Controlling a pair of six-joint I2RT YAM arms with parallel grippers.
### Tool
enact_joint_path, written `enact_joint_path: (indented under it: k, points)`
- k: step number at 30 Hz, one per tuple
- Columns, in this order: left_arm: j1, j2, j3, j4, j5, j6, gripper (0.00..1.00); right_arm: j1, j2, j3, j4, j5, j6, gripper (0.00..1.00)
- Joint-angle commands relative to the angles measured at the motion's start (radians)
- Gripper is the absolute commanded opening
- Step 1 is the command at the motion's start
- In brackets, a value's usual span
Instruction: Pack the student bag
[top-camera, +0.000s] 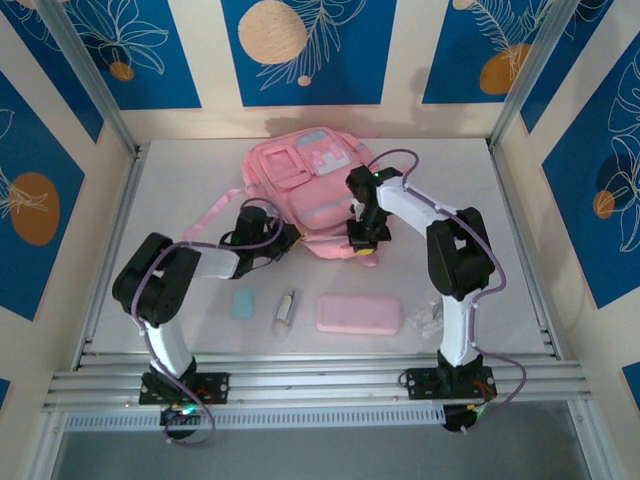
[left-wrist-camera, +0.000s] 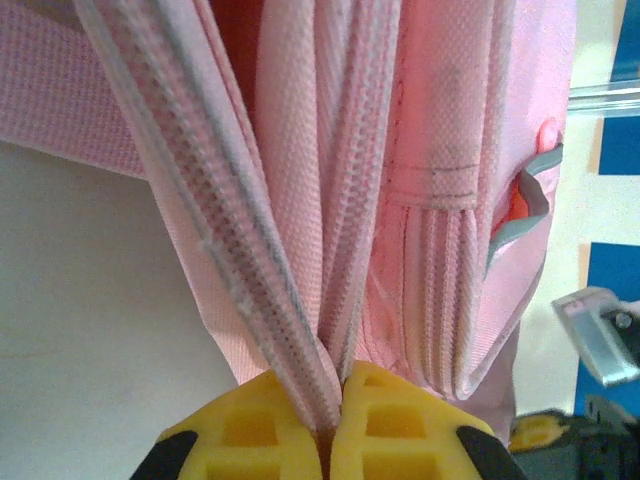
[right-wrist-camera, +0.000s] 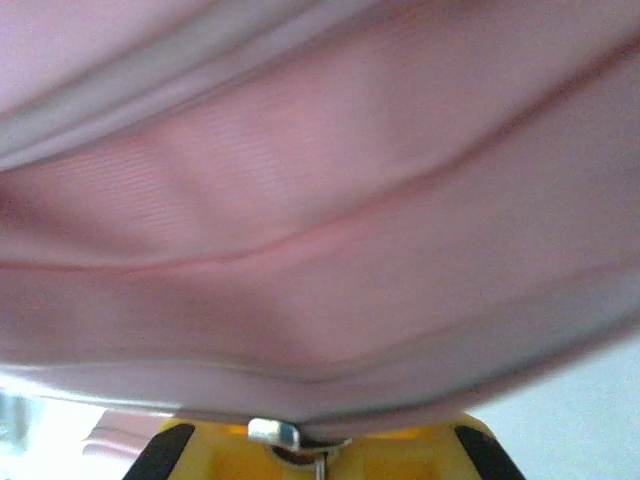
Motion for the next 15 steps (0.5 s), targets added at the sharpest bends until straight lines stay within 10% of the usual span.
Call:
enact_joint_path:
  k: [1, 6, 15]
  points:
    - [0.067, -0.04, 0.007, -0.139, 0.01, 0.122, 0.0, -0.047, 0.008, 0.04, -0.1, 0.206, -0.036, 0.0]
    - [0.14, -0.033, 0.057, -0.198, 0.023, 0.181, 0.0, -0.026, 0.021, 0.02, -0.064, 0.182, -0.079, 0.0]
    - [0.239, 0.11, 0.328, -0.327, 0.036, 0.28, 0.0, 0.151, 0.019, -0.038, 0.051, -0.216, -0.17, 0.0]
